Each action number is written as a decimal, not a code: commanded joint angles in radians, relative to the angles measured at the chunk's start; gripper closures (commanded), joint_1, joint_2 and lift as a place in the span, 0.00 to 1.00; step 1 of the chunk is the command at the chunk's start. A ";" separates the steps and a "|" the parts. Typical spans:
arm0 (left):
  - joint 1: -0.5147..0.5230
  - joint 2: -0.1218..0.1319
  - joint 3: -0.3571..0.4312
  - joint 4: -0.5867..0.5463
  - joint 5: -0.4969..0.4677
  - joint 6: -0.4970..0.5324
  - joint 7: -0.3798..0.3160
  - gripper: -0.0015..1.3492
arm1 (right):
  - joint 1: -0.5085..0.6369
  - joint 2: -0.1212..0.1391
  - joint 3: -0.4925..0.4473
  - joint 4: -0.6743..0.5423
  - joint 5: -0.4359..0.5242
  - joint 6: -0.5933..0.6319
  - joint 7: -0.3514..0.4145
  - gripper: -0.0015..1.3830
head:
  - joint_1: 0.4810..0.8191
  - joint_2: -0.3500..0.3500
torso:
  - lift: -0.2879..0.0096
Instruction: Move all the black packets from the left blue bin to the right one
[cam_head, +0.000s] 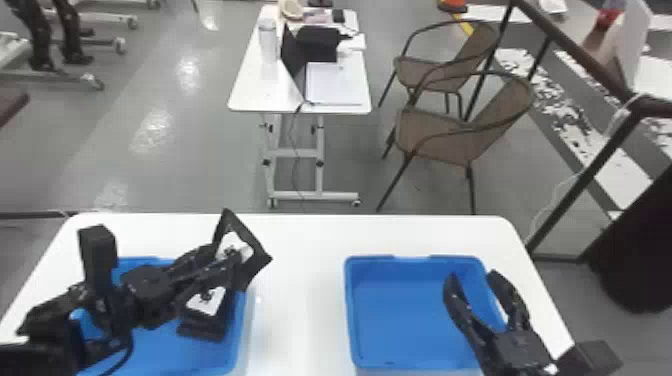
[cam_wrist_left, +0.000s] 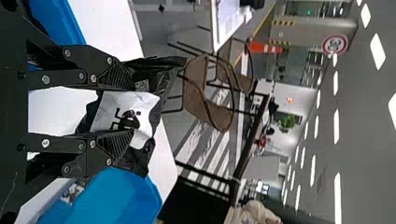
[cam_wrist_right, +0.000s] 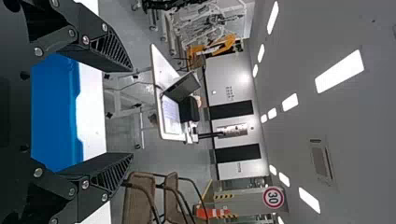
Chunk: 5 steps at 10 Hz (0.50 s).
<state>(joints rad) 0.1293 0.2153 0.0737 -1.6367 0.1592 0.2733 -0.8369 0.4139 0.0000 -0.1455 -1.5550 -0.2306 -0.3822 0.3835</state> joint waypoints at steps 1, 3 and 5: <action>-0.073 0.019 -0.074 0.058 0.031 -0.002 -0.022 0.62 | -0.033 0.001 0.047 -0.002 -0.021 0.008 0.000 0.30 | 0.63 0.36 | 0.97; -0.165 0.018 -0.158 0.141 0.062 -0.028 -0.047 0.62 | -0.076 0.001 0.096 0.000 -0.042 0.017 0.002 0.30 | 0.63 0.35 | 0.97; -0.240 -0.001 -0.232 0.224 0.103 -0.040 -0.082 0.62 | -0.142 0.001 0.142 0.038 -0.056 0.026 0.031 0.30 | 0.63 0.34 | 0.97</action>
<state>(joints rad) -0.0909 0.2207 -0.1400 -1.4357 0.2528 0.2385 -0.9178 0.2915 0.0000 -0.0151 -1.5304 -0.2834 -0.3570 0.4136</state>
